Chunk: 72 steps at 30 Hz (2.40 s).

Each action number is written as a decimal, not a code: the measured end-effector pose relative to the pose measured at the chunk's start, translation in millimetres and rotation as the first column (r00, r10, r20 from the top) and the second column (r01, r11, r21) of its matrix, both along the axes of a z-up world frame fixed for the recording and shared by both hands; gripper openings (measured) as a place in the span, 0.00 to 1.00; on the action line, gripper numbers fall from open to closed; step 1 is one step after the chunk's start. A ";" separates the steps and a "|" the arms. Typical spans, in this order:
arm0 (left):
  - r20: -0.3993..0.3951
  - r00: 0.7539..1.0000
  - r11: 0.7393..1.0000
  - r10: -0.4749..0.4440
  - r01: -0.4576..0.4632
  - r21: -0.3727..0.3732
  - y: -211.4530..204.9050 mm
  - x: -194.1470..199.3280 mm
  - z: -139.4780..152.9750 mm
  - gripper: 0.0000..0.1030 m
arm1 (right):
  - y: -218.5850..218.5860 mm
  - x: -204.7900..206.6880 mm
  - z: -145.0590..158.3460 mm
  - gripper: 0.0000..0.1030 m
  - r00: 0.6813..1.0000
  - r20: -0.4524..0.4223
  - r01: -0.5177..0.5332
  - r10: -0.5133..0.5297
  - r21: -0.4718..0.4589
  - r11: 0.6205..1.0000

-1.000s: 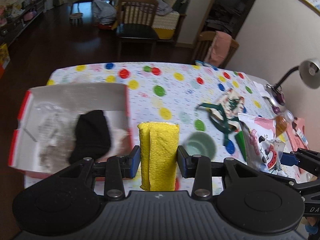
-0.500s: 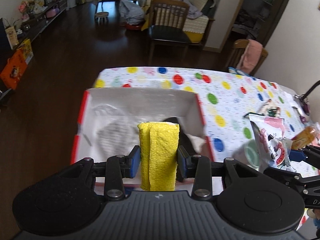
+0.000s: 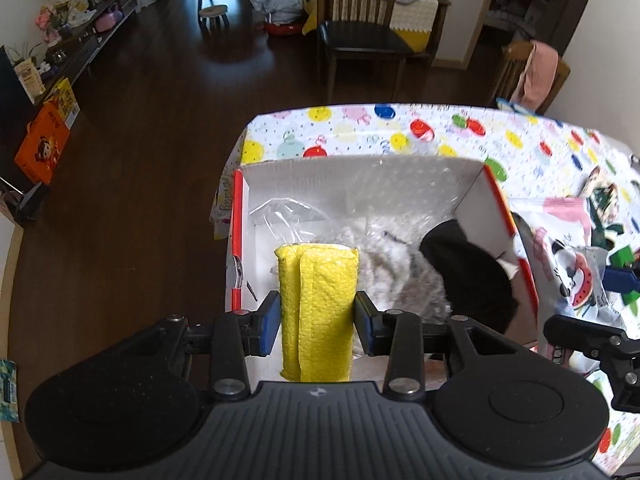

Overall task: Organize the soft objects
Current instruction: 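Lift the yellow sponge and panda bag and carry them over the box, then lower the yellow sponge and panda bag into the box and open both grippers, then move both open grippers back toward the cloth bag and green sponge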

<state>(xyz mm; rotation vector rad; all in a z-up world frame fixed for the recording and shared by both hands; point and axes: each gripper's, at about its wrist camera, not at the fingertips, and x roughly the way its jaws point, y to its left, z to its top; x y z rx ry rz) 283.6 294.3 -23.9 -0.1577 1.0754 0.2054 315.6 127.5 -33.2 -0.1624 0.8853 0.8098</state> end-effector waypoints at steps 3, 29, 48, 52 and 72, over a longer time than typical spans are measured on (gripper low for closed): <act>-0.024 1.000 1.000 -0.021 0.021 -0.002 1.8 9.2 -13.6 0.37 | 15.7 3.1 -9.0 0.60 1.000 0.003 0.002 -0.001 -0.030 1.000; -0.145 0.987 0.997 -0.071 0.067 -0.030 -1.4 46.4 -95.9 0.38 | 48.8 14.0 -54.8 0.66 0.999 -0.012 0.042 -0.044 -0.137 0.990; -0.045 0.998 0.998 -0.033 0.030 -0.055 3.5 21.6 -73.1 0.66 | 35.8 0.9 -31.0 0.77 0.998 0.014 0.055 -0.054 -0.095 0.994; -0.001 0.999 0.996 -0.036 0.036 -0.077 -0.8 12.9 -59.6 0.66 | 30.6 -5.3 -20.8 0.78 0.998 0.019 0.057 -0.056 -0.071 0.996; 0.203 0.974 0.991 -0.098 0.115 -0.075 -45.0 -40.4 13.1 0.73 | -32.8 -49.3 35.8 0.87 0.995 0.057 0.082 -0.087 0.087 0.993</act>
